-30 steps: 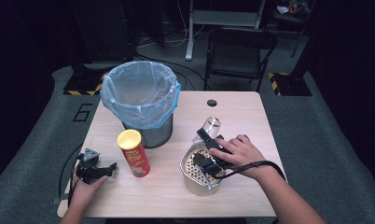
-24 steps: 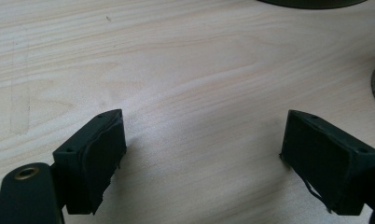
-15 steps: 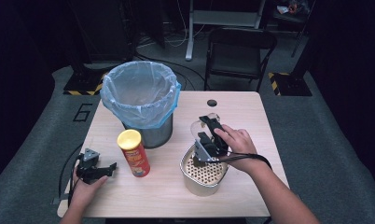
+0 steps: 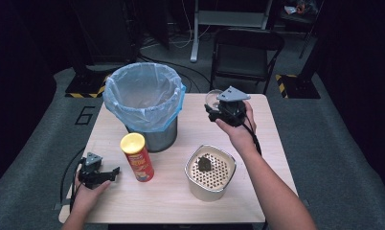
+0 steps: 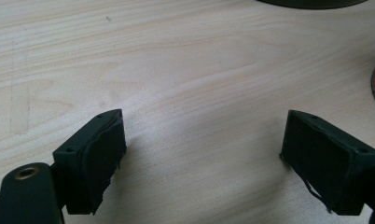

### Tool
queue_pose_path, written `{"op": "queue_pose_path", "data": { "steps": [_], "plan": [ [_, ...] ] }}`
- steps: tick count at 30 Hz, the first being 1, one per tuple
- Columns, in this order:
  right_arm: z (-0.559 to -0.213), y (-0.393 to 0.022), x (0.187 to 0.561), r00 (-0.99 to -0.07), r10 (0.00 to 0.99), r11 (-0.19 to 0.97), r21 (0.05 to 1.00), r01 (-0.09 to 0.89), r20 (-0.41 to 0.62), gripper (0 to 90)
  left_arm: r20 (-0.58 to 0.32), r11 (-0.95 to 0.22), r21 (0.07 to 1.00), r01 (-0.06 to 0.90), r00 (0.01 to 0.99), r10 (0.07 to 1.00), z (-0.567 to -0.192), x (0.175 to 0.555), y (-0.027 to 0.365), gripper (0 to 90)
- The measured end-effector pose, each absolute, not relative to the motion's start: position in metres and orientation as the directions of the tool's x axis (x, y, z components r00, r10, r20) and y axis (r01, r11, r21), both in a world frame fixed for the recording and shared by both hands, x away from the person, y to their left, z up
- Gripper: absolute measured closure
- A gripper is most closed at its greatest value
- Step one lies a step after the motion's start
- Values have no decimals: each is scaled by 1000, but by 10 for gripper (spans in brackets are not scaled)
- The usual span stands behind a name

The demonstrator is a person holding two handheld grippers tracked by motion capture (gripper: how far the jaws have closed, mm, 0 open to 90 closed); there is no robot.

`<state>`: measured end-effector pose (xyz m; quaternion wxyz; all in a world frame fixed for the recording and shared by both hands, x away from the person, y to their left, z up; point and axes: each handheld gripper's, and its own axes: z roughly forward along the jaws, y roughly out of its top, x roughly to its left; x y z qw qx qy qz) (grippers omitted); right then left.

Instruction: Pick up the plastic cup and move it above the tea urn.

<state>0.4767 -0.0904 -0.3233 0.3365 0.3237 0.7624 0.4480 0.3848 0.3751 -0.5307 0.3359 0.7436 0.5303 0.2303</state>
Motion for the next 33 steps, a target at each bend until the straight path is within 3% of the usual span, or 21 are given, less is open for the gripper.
{"op": "queue_pose_path", "data": {
  "steps": [9,18,27,33],
  "plan": [
    [-302,-84,467,-648,743,376,906,192,-171,332,-14,-210,747,631,330,944,-531,385,375,133],
    [-246,-69,447,-731,672,352,920,170,-122,332,-19,-207,740,640,327,945,-530,385,375,133],
    [-188,-27,444,-775,624,349,923,161,-100,329,-25,-186,748,637,307,951,-531,385,375,135],
    [-176,-4,452,-782,618,337,925,175,-77,330,-25,-191,743,641,312,950,-530,385,375,136]
  ]
}}
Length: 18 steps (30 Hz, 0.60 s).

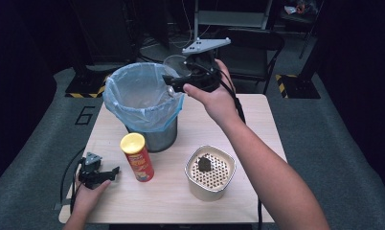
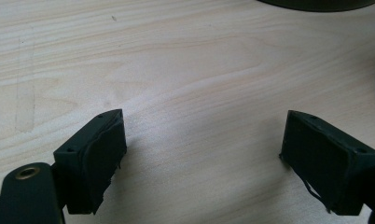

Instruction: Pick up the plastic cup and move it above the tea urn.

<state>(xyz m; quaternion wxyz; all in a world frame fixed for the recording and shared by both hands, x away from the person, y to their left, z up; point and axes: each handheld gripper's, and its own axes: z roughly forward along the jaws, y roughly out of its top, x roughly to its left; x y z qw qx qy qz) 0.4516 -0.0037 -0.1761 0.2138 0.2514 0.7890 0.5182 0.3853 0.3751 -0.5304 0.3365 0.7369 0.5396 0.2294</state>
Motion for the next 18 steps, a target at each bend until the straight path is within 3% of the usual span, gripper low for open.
{"op": "queue_pose_path", "data": {
  "steps": [12,18],
  "plan": [
    [-196,59,498,-801,599,301,930,210,-13,317,-15,-204,743,637,320,947,-530,385,376,136],
    [-210,81,515,-791,611,347,907,237,-27,313,-14,-204,742,638,319,948,-530,385,375,136]
  ]
}}
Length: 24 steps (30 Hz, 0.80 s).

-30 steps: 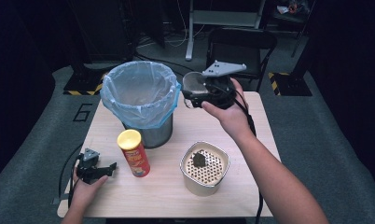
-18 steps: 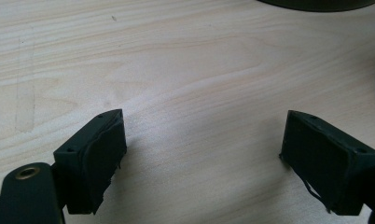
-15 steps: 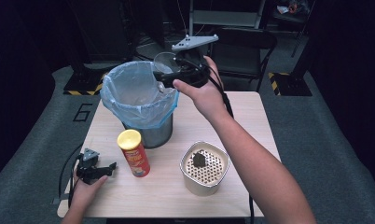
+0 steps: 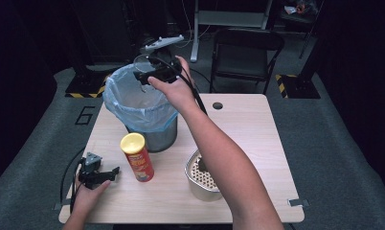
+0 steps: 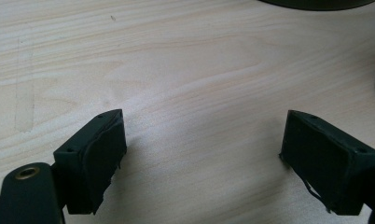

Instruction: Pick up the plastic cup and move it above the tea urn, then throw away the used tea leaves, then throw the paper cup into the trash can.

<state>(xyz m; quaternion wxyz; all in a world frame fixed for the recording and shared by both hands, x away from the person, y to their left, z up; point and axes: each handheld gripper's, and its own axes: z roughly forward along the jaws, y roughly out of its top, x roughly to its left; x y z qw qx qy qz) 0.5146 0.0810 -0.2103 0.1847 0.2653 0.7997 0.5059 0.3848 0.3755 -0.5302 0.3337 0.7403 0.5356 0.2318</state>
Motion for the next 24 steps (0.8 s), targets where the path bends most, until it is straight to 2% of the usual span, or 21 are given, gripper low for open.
{"op": "queue_pose_path", "data": {
  "steps": [5,6,8,12,17,21,24],
  "plan": [
    [-219,90,520,-781,623,370,895,249,-40,278,-15,-203,744,637,319,947,-530,384,375,136],
    [-222,92,523,-788,616,363,895,261,-20,242,-20,-196,748,634,316,949,-531,384,375,135],
    [-229,98,526,-789,614,368,882,296,9,82,-24,-190,749,635,312,950,-531,383,373,133],
    [-244,104,527,-792,611,406,861,307,-6,35,-16,-230,732,641,354,935,-530,380,373,122],
    [-243,97,523,-786,618,391,870,301,-6,43,-22,-226,731,644,353,935,-530,380,372,113],
    [-235,83,514,-784,620,380,886,266,-31,144,-23,-225,739,635,357,934,-531,379,372,113],
    [-232,74,508,-784,619,389,886,253,-48,154,-23,-226,737,638,357,934,-530,379,372,114]
  ]
}}
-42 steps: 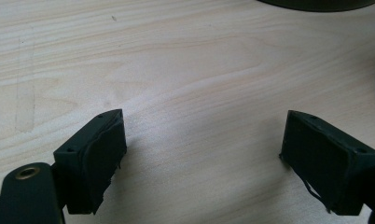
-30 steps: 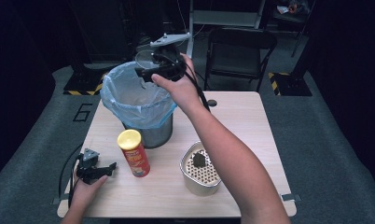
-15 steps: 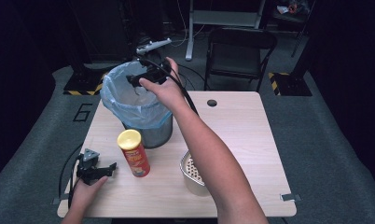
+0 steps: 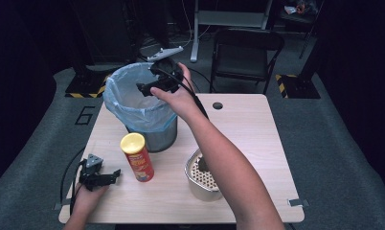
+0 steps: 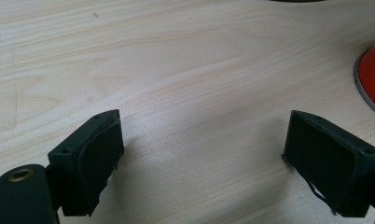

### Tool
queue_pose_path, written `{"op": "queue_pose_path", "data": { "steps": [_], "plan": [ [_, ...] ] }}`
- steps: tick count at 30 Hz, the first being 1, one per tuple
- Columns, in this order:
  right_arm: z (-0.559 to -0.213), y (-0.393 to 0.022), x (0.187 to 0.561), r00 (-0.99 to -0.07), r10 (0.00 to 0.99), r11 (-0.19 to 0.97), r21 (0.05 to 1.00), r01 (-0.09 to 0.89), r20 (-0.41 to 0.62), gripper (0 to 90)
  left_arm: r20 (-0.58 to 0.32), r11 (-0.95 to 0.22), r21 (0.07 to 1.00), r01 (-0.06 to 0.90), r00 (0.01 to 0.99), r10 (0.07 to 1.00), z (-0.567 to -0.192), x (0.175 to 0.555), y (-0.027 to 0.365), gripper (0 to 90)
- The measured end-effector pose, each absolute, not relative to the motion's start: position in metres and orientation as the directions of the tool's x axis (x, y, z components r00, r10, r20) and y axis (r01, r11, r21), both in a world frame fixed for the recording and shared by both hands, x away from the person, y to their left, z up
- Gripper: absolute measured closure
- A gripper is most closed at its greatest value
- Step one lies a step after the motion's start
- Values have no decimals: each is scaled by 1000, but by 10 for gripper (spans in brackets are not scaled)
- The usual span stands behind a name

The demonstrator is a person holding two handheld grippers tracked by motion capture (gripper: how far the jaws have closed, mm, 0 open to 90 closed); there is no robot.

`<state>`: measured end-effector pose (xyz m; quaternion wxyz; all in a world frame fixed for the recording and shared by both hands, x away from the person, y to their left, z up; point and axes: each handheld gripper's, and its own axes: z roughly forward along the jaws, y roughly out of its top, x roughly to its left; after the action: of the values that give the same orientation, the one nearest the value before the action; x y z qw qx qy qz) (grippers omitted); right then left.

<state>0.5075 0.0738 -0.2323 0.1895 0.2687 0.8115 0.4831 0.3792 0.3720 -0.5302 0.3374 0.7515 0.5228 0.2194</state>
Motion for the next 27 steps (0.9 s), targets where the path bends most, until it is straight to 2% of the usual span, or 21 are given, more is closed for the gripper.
{"op": "queue_pose_path", "data": {
  "steps": [5,7,13,17,27],
  "plan": [
    [-230,50,495,-801,591,396,899,187,-94,218,-25,-217,739,638,347,937,-530,378,371,117],
    [-231,39,489,-797,596,398,898,188,-97,229,-21,-219,732,645,343,939,-529,379,370,117],
    [-235,-2,472,-773,626,386,901,197,-99,248,-100,-166,723,671,340,935,-525,379,368,145],
    [-244,-34,459,-752,653,377,900,218,-92,248,-87,-186,735,652,364,928,-520,378,365,144],
    [-280,-103,429,-687,720,363,896,256,-96,252,-146,-138,781,608,393,908,-503,370,359,153]
  ]
}}
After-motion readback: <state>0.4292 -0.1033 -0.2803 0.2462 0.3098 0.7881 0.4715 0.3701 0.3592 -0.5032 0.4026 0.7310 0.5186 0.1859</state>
